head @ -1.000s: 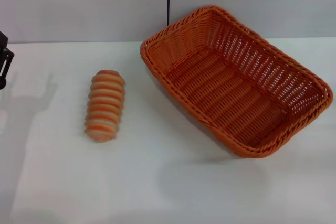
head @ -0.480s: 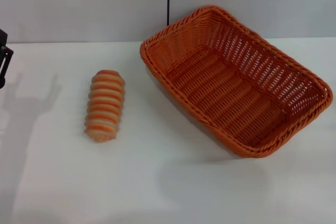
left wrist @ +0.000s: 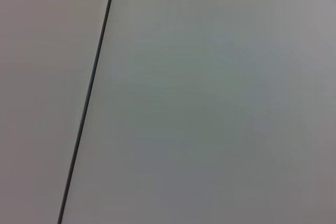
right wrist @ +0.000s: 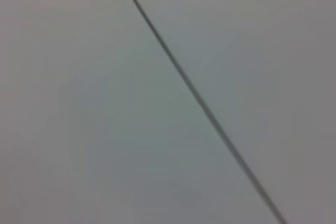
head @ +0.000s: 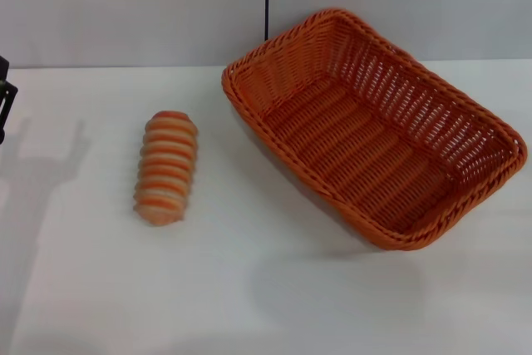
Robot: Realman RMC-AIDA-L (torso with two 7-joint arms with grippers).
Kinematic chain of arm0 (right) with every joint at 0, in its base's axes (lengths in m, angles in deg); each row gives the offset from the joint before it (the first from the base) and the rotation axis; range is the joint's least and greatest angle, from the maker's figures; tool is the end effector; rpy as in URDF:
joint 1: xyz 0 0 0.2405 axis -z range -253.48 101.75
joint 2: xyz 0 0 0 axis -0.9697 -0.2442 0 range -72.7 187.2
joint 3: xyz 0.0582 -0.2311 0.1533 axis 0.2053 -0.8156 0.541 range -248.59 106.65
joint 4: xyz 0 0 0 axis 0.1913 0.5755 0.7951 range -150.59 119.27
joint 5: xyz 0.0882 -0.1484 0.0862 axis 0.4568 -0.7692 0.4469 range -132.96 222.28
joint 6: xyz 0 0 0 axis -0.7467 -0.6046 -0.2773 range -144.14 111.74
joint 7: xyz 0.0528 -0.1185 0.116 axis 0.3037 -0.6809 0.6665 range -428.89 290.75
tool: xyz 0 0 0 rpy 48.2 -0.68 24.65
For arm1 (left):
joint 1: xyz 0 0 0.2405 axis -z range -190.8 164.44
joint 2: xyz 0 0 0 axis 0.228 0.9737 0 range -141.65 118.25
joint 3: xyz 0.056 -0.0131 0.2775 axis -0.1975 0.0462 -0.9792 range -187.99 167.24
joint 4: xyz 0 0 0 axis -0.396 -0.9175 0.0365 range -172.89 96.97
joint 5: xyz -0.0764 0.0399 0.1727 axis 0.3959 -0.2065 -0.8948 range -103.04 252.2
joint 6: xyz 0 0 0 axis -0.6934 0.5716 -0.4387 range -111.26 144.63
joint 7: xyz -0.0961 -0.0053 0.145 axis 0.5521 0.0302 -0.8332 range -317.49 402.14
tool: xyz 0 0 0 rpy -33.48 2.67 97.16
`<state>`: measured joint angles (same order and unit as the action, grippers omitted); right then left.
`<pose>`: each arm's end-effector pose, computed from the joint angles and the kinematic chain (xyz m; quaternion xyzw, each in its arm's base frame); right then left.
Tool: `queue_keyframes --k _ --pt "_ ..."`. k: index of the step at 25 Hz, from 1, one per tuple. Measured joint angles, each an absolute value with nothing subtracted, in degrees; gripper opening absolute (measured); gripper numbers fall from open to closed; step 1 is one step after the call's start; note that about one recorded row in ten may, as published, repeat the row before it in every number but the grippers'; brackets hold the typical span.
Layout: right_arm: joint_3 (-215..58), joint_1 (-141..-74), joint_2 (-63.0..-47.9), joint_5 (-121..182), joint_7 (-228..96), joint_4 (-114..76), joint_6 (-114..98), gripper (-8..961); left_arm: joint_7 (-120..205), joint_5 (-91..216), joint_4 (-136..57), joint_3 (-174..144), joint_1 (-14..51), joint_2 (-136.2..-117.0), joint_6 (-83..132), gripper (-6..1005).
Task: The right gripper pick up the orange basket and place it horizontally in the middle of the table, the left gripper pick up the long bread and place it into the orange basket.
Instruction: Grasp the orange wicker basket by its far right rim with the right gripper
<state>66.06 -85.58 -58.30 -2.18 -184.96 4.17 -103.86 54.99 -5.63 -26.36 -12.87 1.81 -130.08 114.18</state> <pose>0.3663 0.2812 0.0952 -0.6064 0.3129 0.5388 0.4940 -0.3379 0.2661 0.0124 -0.6101 -0.2004 -0.4273 0.6365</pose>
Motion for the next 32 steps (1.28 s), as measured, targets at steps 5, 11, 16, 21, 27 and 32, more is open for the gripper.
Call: queue_keyframes --k 5,11,16,21,27,32 --pt "65.58 -85.18 -52.37 -8.41 -170.27 12.22 -110.02 409 57.59 -5.67 -26.49 -12.87 1.19 -130.04 114.07 859" --pt "65.64 -86.88 -46.88 -13.86 -157.47 19.86 -112.32 409 61.63 -5.68 -27.83 -14.86 0.84 -129.94 114.06 859" --pt "66.21 -90.72 -42.16 -16.98 -148.19 22.9 -115.45 410 64.76 -5.69 -29.01 -15.59 0.85 -129.97 113.84 859" --pt "66.64 -95.9 -37.51 -25.67 -139.75 26.43 -116.63 410 64.92 -5.51 -29.07 -15.41 0.88 -129.98 113.18 859" --pt "68.29 -103.95 -35.4 -47.99 -126.35 34.93 -116.69 409 64.91 -5.35 -29.09 -15.16 1.14 -130.08 111.76 859" --pt "68.12 -109.6 -35.75 -65.94 -121.16 38.92 -116.88 409 64.92 -5.24 -28.84 -15.1 1.32 -130.09 110.45 859"
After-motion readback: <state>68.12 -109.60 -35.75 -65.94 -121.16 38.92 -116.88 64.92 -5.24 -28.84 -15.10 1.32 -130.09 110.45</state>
